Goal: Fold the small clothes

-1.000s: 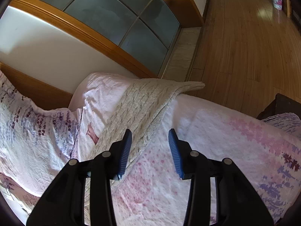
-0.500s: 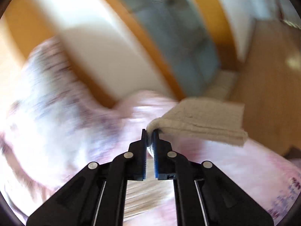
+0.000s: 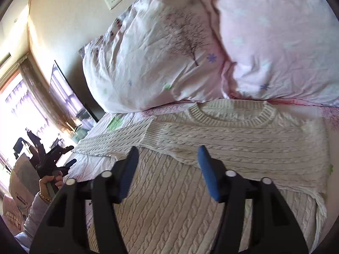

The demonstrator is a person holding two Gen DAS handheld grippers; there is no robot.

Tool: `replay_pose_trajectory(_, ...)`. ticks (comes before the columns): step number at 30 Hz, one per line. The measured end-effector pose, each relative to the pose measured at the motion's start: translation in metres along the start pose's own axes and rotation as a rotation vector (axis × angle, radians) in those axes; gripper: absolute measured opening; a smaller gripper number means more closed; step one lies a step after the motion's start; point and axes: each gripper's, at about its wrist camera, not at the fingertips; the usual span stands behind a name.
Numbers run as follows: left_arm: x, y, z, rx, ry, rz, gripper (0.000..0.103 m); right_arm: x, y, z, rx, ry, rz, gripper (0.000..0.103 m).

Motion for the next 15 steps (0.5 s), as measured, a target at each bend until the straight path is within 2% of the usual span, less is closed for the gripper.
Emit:
replay_pose_trajectory(4, -0.029, 0.011, 0.022, 0.008, -0.127, 0.030, 0.061, 0.027, -0.028, 0.005, 0.024, 0.053, -0.090, 0.068)
replay_pose_trajectory(5, -0.036, 0.014, 0.027, 0.010, -0.167, 0.033, 0.056, 0.034, -0.035, 0.004, 0.031, 0.063, -0.112, 0.068)
replay_pose_trajectory(10, -0.044, 0.028, 0.043, 0.009, -0.234, 0.031, 0.047, 0.065, -0.069, 0.003, 0.119, 0.132, -0.186, 0.075)
replay_pose_trajectory(12, -0.048, 0.037, 0.050, 0.012, -0.262, 0.035, 0.037, 0.075, -0.079, 0.003, 0.141, 0.156, -0.192, 0.075)
replay_pose_trajectory(14, -0.052, 0.044, 0.056, 0.008, -0.280, 0.051, 0.014, 0.083, -0.086, -0.001, 0.150, 0.172, -0.191, 0.075)
replay_pose_trajectory(15, -0.050, 0.047, 0.058, -0.003, -0.267, 0.073, 0.010, 0.087, -0.088, -0.003, 0.151, 0.174, -0.195, 0.075)
Point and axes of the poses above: each gripper's, at about its wrist camera, not at the fingertips, and y roughly the way its jaws point, x to its right, z to its top, and after that the axes turned 4 degrees about y, right-handed
